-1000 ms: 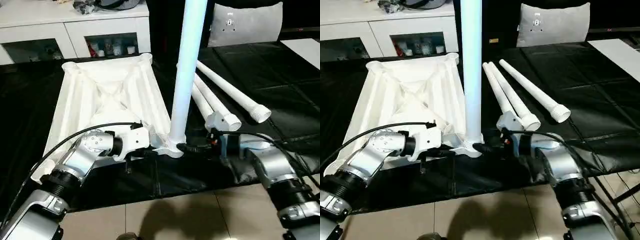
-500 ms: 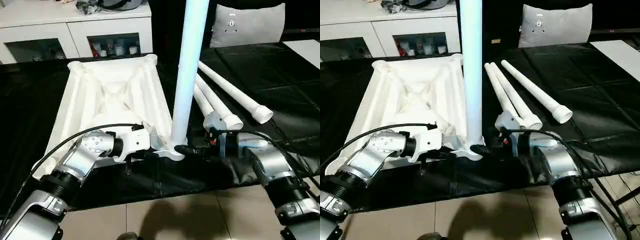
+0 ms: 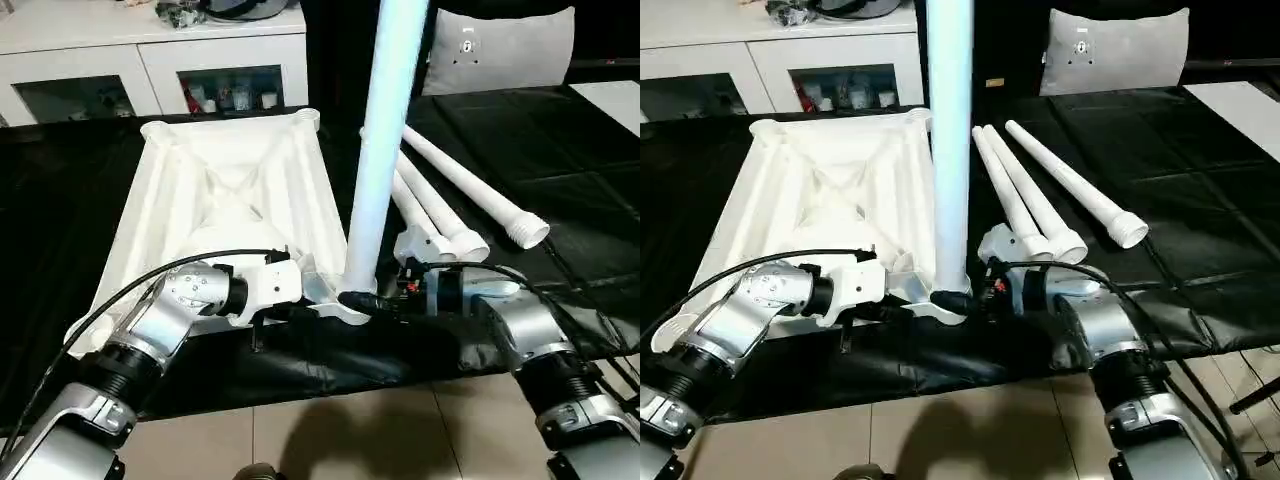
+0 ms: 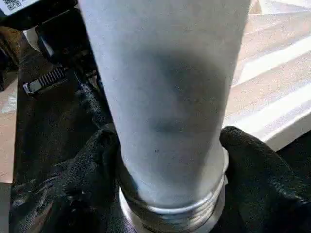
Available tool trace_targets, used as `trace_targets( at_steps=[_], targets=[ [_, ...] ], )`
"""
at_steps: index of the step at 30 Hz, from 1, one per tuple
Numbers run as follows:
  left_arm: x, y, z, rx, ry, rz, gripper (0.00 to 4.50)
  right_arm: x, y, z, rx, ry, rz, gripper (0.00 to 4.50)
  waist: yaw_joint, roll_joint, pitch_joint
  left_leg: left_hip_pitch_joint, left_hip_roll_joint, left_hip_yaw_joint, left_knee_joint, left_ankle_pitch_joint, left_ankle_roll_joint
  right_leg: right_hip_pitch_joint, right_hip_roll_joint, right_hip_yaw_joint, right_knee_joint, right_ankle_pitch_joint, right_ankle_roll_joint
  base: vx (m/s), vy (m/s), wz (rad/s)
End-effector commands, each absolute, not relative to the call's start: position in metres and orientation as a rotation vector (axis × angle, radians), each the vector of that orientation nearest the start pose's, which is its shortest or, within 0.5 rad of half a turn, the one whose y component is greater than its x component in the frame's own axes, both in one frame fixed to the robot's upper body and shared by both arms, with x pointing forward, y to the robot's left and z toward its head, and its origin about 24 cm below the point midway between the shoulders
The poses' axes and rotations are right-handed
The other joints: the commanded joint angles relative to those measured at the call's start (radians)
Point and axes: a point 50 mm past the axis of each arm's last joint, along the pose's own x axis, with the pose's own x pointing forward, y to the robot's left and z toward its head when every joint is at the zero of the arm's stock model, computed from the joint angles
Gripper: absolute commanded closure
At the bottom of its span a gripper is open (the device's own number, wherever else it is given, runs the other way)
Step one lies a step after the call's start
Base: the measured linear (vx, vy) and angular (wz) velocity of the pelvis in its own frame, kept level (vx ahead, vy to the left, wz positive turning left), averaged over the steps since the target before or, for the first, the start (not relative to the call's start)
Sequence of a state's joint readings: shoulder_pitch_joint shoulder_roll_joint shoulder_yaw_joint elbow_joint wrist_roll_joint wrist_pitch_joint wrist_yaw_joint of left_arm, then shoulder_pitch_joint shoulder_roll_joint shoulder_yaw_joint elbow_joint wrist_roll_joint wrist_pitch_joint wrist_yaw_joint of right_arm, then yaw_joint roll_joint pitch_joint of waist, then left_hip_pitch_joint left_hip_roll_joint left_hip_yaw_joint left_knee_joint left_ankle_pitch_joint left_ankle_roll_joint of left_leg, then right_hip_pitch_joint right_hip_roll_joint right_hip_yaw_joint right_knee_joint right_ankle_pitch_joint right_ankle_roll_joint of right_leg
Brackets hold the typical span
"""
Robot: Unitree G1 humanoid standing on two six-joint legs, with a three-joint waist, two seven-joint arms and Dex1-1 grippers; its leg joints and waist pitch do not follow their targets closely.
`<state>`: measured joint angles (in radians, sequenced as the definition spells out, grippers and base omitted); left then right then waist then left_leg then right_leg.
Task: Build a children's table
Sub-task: Rotate leg to tighten
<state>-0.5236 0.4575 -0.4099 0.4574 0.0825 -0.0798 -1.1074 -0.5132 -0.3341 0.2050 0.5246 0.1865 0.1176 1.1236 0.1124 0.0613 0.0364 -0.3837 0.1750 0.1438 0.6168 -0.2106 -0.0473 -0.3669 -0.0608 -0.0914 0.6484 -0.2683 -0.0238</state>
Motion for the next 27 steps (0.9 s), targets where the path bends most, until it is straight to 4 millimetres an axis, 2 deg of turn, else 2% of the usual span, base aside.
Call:
trace_targets(
  at_steps=[1, 7, 11, 12, 13, 14, 15, 16, 18, 20, 21, 22, 23, 24, 27],
  targets=[
    [0.287, 0.129, 0.030, 0.741, 0.450, -1.469, 4.50, 0.313, -0.129, 0.058, -0.135, 0.289, 1.248, 1.60, -0.002, -0.010, -0.071, 0.010, 0.067, -0.014, -0.051, 0.080, 0.159, 0.047, -0.100, 0.060, -0.046, 0.269, -0.261, 0.000, 0.000, 0.00],
    [0.286, 0.128, 0.033, 0.667, 0.447, -1.445, 4.50, 0.310, -0.123, 0.053, -0.091, 0.300, 1.236, 1.77, -0.003, -0.009, -0.071, 0.010, 0.068, -0.015, -0.052, 0.079, 0.155, 0.047, -0.101, 0.059, -0.046, 0.267, -0.264, 0.000, 0.000, 0.00],
    [0.289, 0.120, 0.039, 0.530, 0.453, -1.309, 4.50, 0.309, -0.110, 0.038, -0.099, 0.367, 1.124, 1.78, -0.013, -0.008, -0.065, 0.009, 0.069, -0.016, -0.059, 0.071, 0.139, 0.046, -0.102, 0.059, -0.048, 0.239, -0.272, 0.000, 0.000, 0.00],
    [0.291, 0.117, 0.041, 0.502, 0.447, -1.267, 4.50, 0.310, -0.105, 0.036, -0.077, 0.366, 1.091, 1.78, -0.020, -0.004, -0.062, 0.011, 0.067, -0.015, -0.062, 0.031, 0.127, 0.045, -0.102, 0.059, -0.058, 0.181, -0.268, 0.000, 0.000, 0.00],
    [0.292, 0.114, 0.042, 0.475, 0.444, -1.233, 4.50, 0.311, -0.100, 0.035, -0.054, 0.367, 1.060, 1.78, -0.029, -0.007, -0.058, 0.010, 0.068, -0.015, -0.068, -0.007, 0.105, 0.048, -0.103, 0.061, -0.064, 0.131, -0.265, 0.000, 0.000, 0.00],
    [0.294, 0.109, 0.044, 0.440, 0.437, -1.189, 4.50, 0.313, -0.094, 0.034, -0.023, 0.371, 1.014, 1.78, -0.031, -0.005, -0.057, 0.012, 0.067, -0.016, -0.070, -0.024, 0.093, 0.049, -0.102, 0.061, -0.068, 0.101, -0.261, 0.000, 0.000, 0.00],
    [0.297, 0.098, 0.048, 0.393, 0.430, -1.109, 4.50, 0.318, -0.081, 0.033, 0.037, 0.378, 0.923, 1.78, -0.035, -0.005, -0.056, 0.013, 0.068, -0.015, -0.073, -0.041, 0.080, 0.049, -0.103, 0.062, -0.070, 0.078, -0.259, 0.000, 0.000, 0.00],
    [0.299, 0.092, 0.050, 0.383, 0.428, -1.068, 4.50, 0.321, -0.074, 0.033, 0.057, 0.379, 0.877, 1.78, -0.047, -0.002, -0.052, 0.015, 0.069, -0.017, -0.081, -0.088, 0.043, 0.047, -0.103, 0.063, -0.077, 0.012, -0.258, 0.000, 0.000, 0.00],
    [0.301, 0.086, 0.052, 0.370, 0.424, -1.026, 4.50, 0.325, -0.069, 0.032, 0.085, 0.396, 0.822, 1.78, -0.060, -0.004, -0.050, 0.015, 0.064, -0.016, -0.082, -0.118, 0.027, 0.050, -0.102, 0.066, -0.084, -0.025, -0.253, 0.000, 0.000, 0.00],
    [0.302, 0.082, 0.053, 0.360, 0.423, -1.004, 4.50, 0.327, -0.066, 0.031, 0.099, 0.410, 0.792, 1.79, -0.064, -0.005, -0.049, 0.014, 0.061, -0.015, -0.082, -0.130, 0.027, 0.050, -0.101, 0.069, -0.089, -0.039, -0.245, 0.000, 0.000, 0.00],
    [0.304, 0.074, 0.056, 0.328, 0.414, -0.960, 4.50, 0.329, -0.062, 0.028, 0.081, 0.422, 0.742, 1.79, -0.065, -0.005, -0.049, 0.013, 0.061, -0.014, -0.082, -0.126, 0.028, 0.049, -0.101, 0.070, -0.089, -0.032, -0.244, 0.000, 0.000, 0.00],
    [0.305, 0.067, 0.059, 0.323, 0.413, -0.914, 4.50, 0.330, -0.057, 0.026, 0.066, 0.426, 0.727, 1.79, -0.067, -0.011, -0.047, 0.014, 0.060, -0.013, -0.083, -0.123, 0.028, 0.046, -0.100, 0.068, -0.091, -0.047, -0.247, 0.000, 0.000, 0.00],
    [0.305, 0.067, 0.059, 0.323, 0.413, -0.914, 4.50, 0.330, -0.057, 0.026, 0.066, 0.426, 0.727, 1.79, -0.066, -0.011, -0.047, 0.014, 0.060, -0.013, -0.083, -0.126, 0.029, 0.046, -0.101, 0.069, -0.094, -0.060, -0.243, 0.000, 0.000, 0.00],
    [0.303, 0.066, 0.059, 0.345, 0.422, -0.890, 4.50, 0.329, -0.054, 0.027, 0.087, 0.417, 0.728, 1.24, -0.064, -0.017, -0.046, 0.012, 0.059, -0.012, -0.083, -0.132, 0.035, 0.046, -0.102, 0.071, -0.097, -0.083, -0.231, 0.000, 0.000, 0.00],
    [0.303, 0.070, 0.058, 0.360, 0.432, -0.872, 4.50, 0.329, -0.053, 0.029, 0.097, 0.409, 0.730, 1.04, -0.064, -0.016, -0.048, 0.010, 0.060, -0.013, -0.083, -0.117, 0.042, 0.045, -0.100, 0.072, -0.094, -0.060, -0.224, 0.000, 0.000, 0.00]
  ],
)
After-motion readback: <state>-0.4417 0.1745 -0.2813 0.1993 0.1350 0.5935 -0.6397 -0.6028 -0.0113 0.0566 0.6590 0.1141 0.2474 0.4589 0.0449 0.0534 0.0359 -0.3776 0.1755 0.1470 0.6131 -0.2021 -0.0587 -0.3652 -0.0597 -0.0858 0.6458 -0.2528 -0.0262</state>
